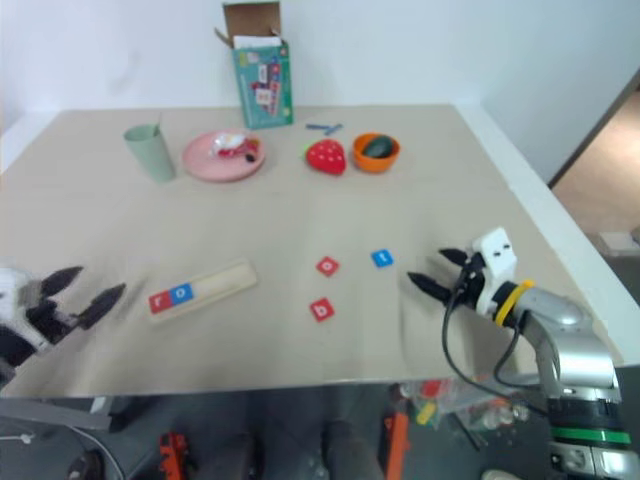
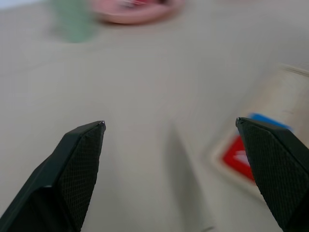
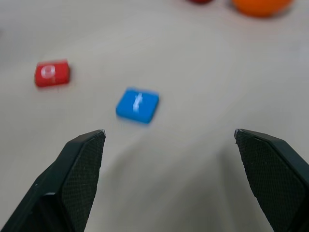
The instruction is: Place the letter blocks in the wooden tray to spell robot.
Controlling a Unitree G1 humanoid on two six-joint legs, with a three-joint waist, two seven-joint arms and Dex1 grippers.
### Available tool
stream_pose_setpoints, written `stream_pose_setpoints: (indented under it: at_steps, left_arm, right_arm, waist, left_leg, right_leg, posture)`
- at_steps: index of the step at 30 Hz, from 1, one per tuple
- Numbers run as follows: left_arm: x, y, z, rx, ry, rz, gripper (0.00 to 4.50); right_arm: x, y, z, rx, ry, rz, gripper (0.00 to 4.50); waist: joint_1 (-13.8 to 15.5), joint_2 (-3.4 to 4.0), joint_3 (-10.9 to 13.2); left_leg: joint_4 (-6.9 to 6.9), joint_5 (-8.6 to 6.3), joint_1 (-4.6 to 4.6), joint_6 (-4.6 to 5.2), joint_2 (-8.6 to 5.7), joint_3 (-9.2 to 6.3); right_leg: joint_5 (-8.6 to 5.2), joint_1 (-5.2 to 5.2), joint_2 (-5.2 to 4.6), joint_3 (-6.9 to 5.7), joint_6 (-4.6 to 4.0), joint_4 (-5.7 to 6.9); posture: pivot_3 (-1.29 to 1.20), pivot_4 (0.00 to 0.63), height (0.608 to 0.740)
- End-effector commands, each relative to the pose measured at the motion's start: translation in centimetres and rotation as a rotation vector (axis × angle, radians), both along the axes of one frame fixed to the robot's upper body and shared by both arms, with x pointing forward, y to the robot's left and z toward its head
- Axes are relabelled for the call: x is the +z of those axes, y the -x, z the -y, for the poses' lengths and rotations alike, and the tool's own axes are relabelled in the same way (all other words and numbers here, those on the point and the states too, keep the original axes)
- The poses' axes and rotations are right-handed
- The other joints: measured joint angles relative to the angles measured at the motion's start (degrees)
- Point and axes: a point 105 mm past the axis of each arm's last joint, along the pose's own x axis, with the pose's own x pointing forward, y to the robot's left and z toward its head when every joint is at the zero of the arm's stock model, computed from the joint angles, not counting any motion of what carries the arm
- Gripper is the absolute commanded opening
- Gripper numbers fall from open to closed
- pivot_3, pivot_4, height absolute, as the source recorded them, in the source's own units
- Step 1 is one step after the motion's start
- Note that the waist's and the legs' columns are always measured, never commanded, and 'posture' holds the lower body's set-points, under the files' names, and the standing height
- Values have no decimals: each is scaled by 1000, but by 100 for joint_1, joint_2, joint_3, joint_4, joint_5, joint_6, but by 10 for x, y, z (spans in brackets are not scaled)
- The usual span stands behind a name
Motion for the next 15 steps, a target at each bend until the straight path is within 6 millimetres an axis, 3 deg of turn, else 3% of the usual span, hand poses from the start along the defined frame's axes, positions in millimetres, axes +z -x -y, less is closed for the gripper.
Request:
stream_pose_setpoints:
  at_steps: [1, 4, 9, 15]
  left_arm:
    - [1, 2, 42, -204, -118, -39, 4500]
    - [-4, -4, 66, -276, -170, -76, 4500]
    - [-13, -17, 74, -233, -251, -166, 4500]
    - [-13, -18, 75, -201, -268, -210, 4500]
  right_arm:
    - [23, -3, -21, 53, 25, 89, 4441]
    - [29, -2, -48, 112, 21, 121, 4441]
    - [33, 21, -96, 325, -21, 100, 4441]
    - [36, 24, -113, 411, -4, 118, 4441]
  waist:
    - [-12, 0, -4]
    - [-45, 1, -10]
    - [-28, 2, -9]
    - [-17, 2, -9]
  left_leg:
    - [0, 1, 0, -1, -1, 4]
    - [-8, -13, 10, 6, -1, 15]
    - [-12, -22, -71, 16, 4, 3]
    - [-1, -23, -92, 17, -5, -8]
  right_leg:
    - [2, 1, -1, 4, 3, 0]
    - [10, 8, -2, 22, 35, -2]
    - [3, -82, 6, 19, 15, 21]
    - [14, -89, -6, 6, -3, 21]
  posture:
    - [0, 150, 740]
    - [0, 150, 740]
    - [0, 150, 740]
    - [0, 150, 740]
